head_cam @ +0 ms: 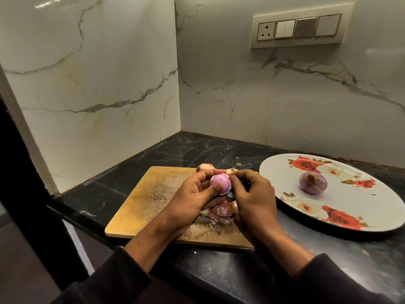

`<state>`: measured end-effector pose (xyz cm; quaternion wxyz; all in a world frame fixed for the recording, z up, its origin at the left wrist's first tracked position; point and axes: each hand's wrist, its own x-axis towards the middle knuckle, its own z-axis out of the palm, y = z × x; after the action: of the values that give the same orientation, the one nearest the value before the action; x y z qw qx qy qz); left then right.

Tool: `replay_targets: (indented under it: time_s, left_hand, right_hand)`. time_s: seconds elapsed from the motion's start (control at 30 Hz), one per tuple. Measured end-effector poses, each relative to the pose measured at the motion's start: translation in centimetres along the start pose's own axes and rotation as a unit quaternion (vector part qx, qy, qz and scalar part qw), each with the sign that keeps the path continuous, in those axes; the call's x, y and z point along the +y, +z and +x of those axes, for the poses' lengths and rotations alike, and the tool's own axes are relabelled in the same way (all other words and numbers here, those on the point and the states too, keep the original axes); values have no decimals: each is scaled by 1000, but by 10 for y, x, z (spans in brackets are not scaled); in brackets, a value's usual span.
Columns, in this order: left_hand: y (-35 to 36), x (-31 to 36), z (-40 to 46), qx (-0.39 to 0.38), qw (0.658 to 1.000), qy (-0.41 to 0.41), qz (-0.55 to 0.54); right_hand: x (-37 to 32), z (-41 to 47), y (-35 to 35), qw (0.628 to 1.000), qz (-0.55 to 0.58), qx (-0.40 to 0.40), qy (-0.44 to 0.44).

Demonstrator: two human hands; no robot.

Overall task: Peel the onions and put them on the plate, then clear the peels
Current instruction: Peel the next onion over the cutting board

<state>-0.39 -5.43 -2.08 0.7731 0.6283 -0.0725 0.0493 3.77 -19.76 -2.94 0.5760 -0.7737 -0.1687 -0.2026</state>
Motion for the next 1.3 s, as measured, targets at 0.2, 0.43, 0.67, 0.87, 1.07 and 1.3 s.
replay_targets:
  time_s: [0.2, 0.43, 0.67, 0.87, 1.07, 1.3]
  left_hand:
    - [0, -2, 1, 10, 1000, 17, 2]
    - [0, -4, 3, 34, 999, 24, -19]
    - [-3, -6, 4, 30, 999, 25, 23]
    - [-3, -6, 3, 25, 998, 32, 43]
    - [-3, -4, 2, 34, 998, 36, 47]
    - [-2, -5, 1, 55, 997, 32, 43]
  right_hand:
    - [4, 0, -1, 999, 2, -14, 31]
    - [1, 0, -3, 994, 91, -48, 40]
    - [-4, -3, -10, 998, 28, -51, -17]
    - [-9, -7, -6, 997, -43, -6, -59]
    - [-3, -4, -5, 1000, -20, 12, -11]
    - [-1, -4, -4, 1000, -1, 1, 9]
